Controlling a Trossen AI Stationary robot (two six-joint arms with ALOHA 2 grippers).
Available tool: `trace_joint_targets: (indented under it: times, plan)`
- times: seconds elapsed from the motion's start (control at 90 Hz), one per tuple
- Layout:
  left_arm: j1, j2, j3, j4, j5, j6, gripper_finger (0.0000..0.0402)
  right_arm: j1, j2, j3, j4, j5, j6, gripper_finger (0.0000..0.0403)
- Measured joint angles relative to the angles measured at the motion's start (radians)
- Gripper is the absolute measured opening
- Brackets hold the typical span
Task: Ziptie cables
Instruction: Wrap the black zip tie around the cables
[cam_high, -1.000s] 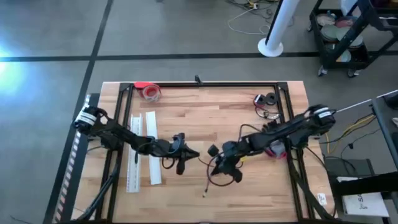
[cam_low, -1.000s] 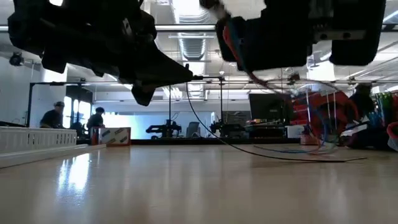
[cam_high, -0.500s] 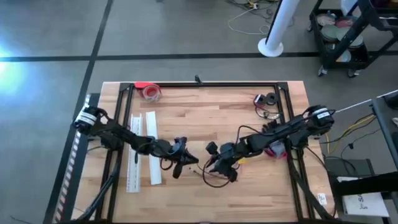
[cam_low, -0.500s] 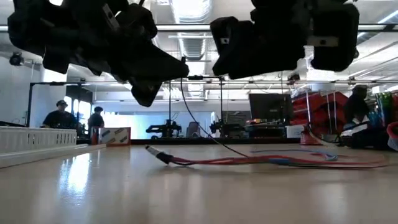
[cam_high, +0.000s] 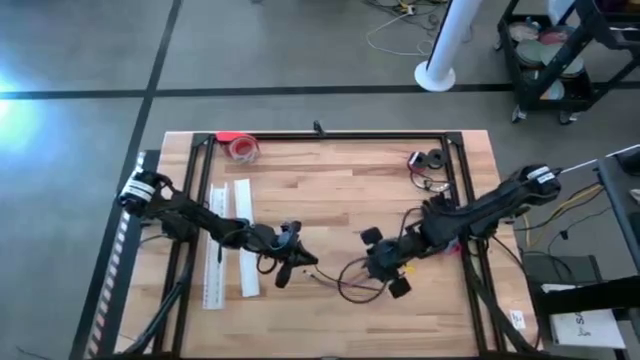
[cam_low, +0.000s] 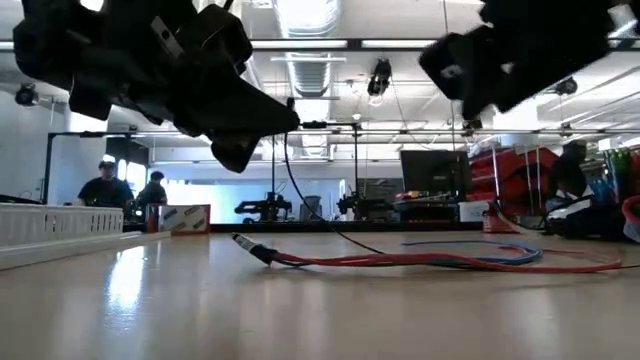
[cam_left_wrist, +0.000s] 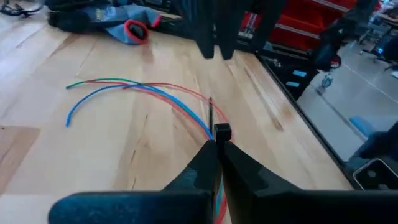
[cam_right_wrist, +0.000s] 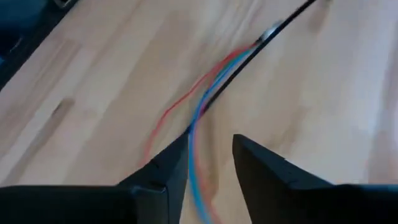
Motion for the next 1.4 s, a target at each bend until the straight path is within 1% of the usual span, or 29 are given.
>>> trace_joint_targets:
  times: [0.089,0.189,0.278,0.356,0.456,0.544,0.667,0.778,0.933,1.033,1.111,1.3,1.4]
  plan:
    - [0.005,0.000,0.001,-0.015,0.021,0.004,0.0000,0.031,0.026,-0.008,-0.080,0.000,0.035,0.0110]
    - [0.005,0.001,0.001,-0.030,0.029,0.012,0.0000,0.044,0.043,-0.008,-0.130,0.001,0.042,0.0120]
    - [0.005,0.001,0.001,-0.033,0.039,0.016,0.0000,0.043,0.061,-0.008,-0.140,0.056,0.044,0.0129]
    - [0.005,0.001,0.001,-0.033,0.044,0.016,0.0000,0.042,0.089,-0.010,-0.145,0.082,0.010,0.0133]
    - [0.005,0.002,0.001,-0.033,0.044,0.016,0.0000,0.046,0.127,-0.010,-0.156,0.071,-0.031,0.0135]
    - [0.005,0.002,0.001,-0.033,0.044,0.016,0.0000,0.046,0.151,-0.011,-0.190,0.024,-0.033,0.0132]
    - [0.005,0.002,0.001,-0.033,0.047,0.016,0.0000,0.045,0.189,-0.011,-0.217,0.018,-0.061,0.0115]
    - [0.005,0.002,0.001,-0.033,0.048,0.019,0.0000,0.043,0.218,-0.006,-0.228,0.027,-0.104,0.0091]
    - [0.004,0.002,0.001,-0.032,0.048,0.019,0.0000,0.029,0.240,-0.004,-0.245,0.038,-0.126,0.0040]
    - [0.004,0.002,0.001,-0.032,0.048,0.020,0.0000,0.015,0.213,-0.004,-0.267,0.042,-0.125,0.0008]
    - [0.004,0.002,0.001,-0.032,0.048,0.020,0.0000,-0.003,0.185,-0.006,-0.329,0.069,-0.113,0.0006]
    - [0.004,0.003,0.001,-0.021,0.048,0.042,0.0000,-0.055,0.128,-0.002,-0.402,0.232,-0.095,0.0001]
    - [0.004,0.003,0.001,-0.016,0.047,0.041,0.0000,-0.088,0.126,-0.002,-0.392,0.244,-0.091,0.0007]
